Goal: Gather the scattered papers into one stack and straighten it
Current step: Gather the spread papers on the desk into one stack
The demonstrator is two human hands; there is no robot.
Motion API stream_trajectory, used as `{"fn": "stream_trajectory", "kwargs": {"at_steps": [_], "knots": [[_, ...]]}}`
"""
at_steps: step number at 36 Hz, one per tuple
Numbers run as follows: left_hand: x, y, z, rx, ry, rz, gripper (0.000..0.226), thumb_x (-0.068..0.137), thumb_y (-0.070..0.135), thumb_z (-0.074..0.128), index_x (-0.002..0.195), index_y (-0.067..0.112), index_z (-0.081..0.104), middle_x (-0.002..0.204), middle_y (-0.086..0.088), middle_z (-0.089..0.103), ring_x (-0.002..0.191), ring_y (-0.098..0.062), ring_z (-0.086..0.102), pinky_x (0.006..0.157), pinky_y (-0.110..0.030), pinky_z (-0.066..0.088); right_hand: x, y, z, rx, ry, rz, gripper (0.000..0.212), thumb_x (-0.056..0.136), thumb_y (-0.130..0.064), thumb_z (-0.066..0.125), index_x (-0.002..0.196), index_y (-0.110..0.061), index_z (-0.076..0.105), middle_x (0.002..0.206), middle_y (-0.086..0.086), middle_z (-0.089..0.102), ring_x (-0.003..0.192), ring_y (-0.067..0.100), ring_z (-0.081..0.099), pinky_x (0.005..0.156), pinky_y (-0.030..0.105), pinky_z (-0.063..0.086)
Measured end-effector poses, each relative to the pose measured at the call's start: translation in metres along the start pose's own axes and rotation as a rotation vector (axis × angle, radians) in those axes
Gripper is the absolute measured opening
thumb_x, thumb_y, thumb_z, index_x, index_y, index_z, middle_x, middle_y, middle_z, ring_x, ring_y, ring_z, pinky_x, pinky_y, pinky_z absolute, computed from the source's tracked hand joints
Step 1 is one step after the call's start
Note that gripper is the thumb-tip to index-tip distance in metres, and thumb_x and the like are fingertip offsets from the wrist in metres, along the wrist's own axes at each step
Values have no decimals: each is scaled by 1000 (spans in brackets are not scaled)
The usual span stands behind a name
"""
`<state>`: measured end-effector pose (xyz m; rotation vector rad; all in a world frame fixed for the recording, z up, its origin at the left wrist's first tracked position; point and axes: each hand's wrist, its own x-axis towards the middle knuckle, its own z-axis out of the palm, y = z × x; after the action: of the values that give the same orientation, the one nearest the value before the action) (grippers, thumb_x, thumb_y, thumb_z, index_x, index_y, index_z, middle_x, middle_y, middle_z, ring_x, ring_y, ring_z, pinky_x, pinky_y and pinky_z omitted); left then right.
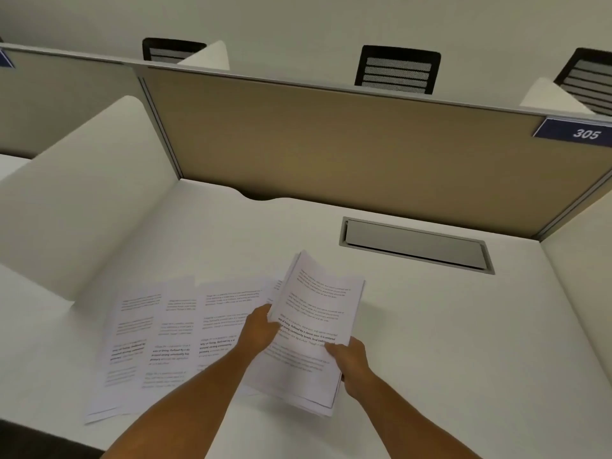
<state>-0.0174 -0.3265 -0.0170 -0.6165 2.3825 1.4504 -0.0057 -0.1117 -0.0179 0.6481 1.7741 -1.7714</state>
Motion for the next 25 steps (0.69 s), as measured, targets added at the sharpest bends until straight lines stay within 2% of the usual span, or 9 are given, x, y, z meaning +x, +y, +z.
{"fn": "stream_trajectory", "kwargs": {"at_steps": [3, 7, 11, 13, 15, 17, 19, 22, 25], "knots": [[13, -14, -10, 66, 24, -28, 35, 90, 2, 56, 124, 9, 60, 116, -9, 68, 92, -18, 63, 65, -14, 49, 6, 6, 20, -38, -8, 0, 24, 89, -2, 70, 104, -21, 72, 99, 1, 76, 96, 25, 72, 92, 42, 59], [8, -21, 9, 95, 21, -56, 36, 91, 2, 55, 126, 6, 59, 122, -14, 66, 107, -28, 64, 92, -34, 55, -2, 15, 15, -181, 54, -72, 27, 91, -4, 67, 104, -28, 66, 93, -9, 71, 87, 10, 66, 76, 24, 56], [10, -28, 17, 136, 72, -133, 34, 89, 8, 55, 123, 7, 61, 117, -13, 68, 109, -30, 62, 95, -43, 54, 7, 18, 23, -290, 96, -99, 22, 91, -4, 63, 99, -24, 67, 88, -8, 70, 75, 7, 64, 58, 14, 49], [19, -35, 13, 183, 86, -155, 35, 89, 11, 55, 123, 4, 61, 119, -14, 67, 112, -32, 59, 96, -46, 52, 17, 21, 35, -356, 124, -81, 17, 90, -4, 61, 100, -15, 70, 96, 3, 74, 79, 15, 67, 63, 19, 54], [24, -43, 13, 232, 94, -161, 40, 89, 13, 56, 127, 3, 59, 128, -14, 61, 118, -33, 55, 100, -47, 49, 23, 25, 43, -460, 171, -65, 19, 89, -5, 60, 106, -6, 69, 110, 13, 72, 93, 25, 69, 79, 30, 58], [24, -47, 14, 291, 98, -173, 47, 91, 17, 56, 136, 7, 52, 140, -13, 48, 127, -32, 46, 105, -43, 46, 28, 30, 48, -659, 208, -22, 31, 91, -13, 60, 121, -8, 63, 129, 15, 59, 111, 30, 61, 99, 36, 51], [25, -51, 16, 339, 103, -190, 52, 93, 20, 54, 143, 11, 43, 144, -13, 37, 129, -32, 37, 103, -40, 42, 30, 32, 52, -813, 253, 45, 40, 92, -19, 58, 132, -13, 54, 145, 15, 42, 127, 29, 46, 109, 35, 37], [29, -55, 18, 353, 106, -195, 52, 93, 20, 53, 143, 11, 42, 142, -14, 33, 127, -33, 34, 104, -39, 38, 31, 29, 57, -774, 278, 96, 43, 92, -13, 57, 134, -13, 50, 154, 16, 28, 133, 33, 38, 109, 37, 34], [31, -58, 20, 333, 107, -199, 53, 93, 17, 52, 143, 9, 41, 142, -15, 32, 126, -34, 33, 108, -41, 35, 31, 29, 58, -688, 267, 109, 42, 90, -6, 56, 132, -5, 50, 155, 15, 24, 110, 28, 51, 93, 33, 49]]}}
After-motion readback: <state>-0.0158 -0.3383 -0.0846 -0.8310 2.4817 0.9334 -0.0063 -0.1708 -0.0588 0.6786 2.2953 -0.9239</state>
